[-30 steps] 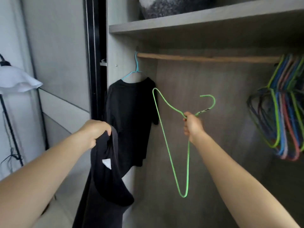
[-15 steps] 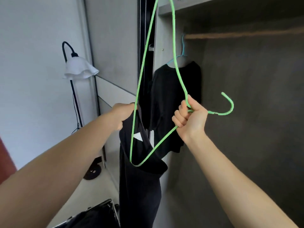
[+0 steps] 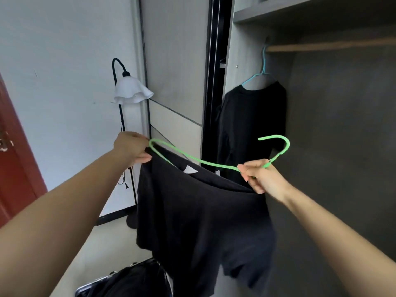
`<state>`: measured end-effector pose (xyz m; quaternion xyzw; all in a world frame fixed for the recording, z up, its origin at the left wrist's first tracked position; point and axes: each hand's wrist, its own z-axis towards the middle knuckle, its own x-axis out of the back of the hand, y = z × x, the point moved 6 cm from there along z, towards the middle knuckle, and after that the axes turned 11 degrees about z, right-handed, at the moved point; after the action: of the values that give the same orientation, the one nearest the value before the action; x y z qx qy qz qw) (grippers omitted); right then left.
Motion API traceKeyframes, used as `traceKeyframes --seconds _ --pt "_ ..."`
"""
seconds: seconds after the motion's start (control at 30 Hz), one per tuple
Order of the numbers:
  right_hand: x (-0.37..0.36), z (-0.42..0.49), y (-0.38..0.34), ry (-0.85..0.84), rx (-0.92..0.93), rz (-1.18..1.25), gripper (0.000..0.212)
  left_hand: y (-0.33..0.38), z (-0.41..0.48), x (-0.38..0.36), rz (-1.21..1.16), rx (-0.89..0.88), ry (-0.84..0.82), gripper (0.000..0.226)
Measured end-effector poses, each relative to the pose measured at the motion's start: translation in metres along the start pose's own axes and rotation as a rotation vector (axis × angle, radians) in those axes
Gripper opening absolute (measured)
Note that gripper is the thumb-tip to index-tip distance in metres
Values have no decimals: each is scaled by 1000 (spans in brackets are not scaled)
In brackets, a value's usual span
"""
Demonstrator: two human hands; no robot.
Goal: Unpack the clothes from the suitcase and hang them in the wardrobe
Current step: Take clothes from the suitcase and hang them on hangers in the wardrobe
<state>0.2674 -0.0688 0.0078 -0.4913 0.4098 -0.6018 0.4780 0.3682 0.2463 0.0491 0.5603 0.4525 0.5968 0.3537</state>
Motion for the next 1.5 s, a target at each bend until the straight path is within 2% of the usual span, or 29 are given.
traceKeyframes --seconds 0.1,0.17,0.23,0.33,0.43,0.5,0.6,0.67,0.7,0.77,0.8,0.87,0.9,0.97,1.0,1.1,1.17,1.2,1.27,1.3,1.33,1.4,1.5 --pt "-4 4 -4 -69 -87 -213 38 -10 1 8 338 -92 54 13" --pt "-14 6 -16 -108 -115 -398 39 -10 -3 2 471 -167 15 13" --pt "-19 14 -40 -78 -65 -441 39 -8 -9 -7 502 -214 -45 16" --pt "-29 26 -59 -16 14 -418 40 1 -16 -10 505 -259 -49 19" --pt "-56 22 -49 -169 -115 -545 38 2 -24 -12 605 -270 -90 18" --pt "-58 25 -56 -133 -111 -445 36 -3 -30 -16 599 -239 -150 17" --pt "-58 33 -72 -75 -49 -363 35 1 -44 -25 341 -169 -279 16" --pt "-69 32 -75 -132 -47 -373 35 19 -55 -25 200 -212 -291 12" --pt "-73 31 -76 -144 -44 -351 34 28 -57 -22 184 -289 -262 11" --pt "-72 30 -82 -115 -31 -288 31 37 -63 -19 334 -505 -214 11" --pt "-70 29 -84 -98 -21 -265 30 32 -64 -21 465 -568 -243 10" --pt "-68 25 -88 -88 -2 -249 31 7 -63 -32 701 -596 -367 14" --pt "-69 23 -89 -90 8 -248 32 -5 -60 -35 761 -610 -384 26" --pt "-70 19 -91 -98 33 -224 33 -14 -57 -36 763 -662 -300 45" --pt "-68 17 -91 -97 53 -208 29 -12 -58 -35 745 -697 -241 47" --pt "-47 7 -83 -77 49 -260 12 -3 -58 -24 721 -765 -100 36" --pt "-23 -4 -62 -58 -47 -353 13 1 -52 -9 729 -755 -12 31" --pt "-12 -13 -51 -34 -101 -390 20 1 -48 -2 729 -745 15 31" --pt "5 -24 -34 45 -163 -385 52 -1 -40 4 726 -715 15 30" --pt "8 -26 -30 64 -161 -365 62 0 -38 4 716 -707 10 29" --pt "5 -28 -32 73 -144 -342 56 1 -36 2 701 -697 7 28" --pt "-3 -30 -47 61 -106 -269 22 4 -34 -3 675 -691 -6 28" --pt "-16 -35 -76 -51 -30 -307 10 -1 -24 -14 575 -683 -120 26"
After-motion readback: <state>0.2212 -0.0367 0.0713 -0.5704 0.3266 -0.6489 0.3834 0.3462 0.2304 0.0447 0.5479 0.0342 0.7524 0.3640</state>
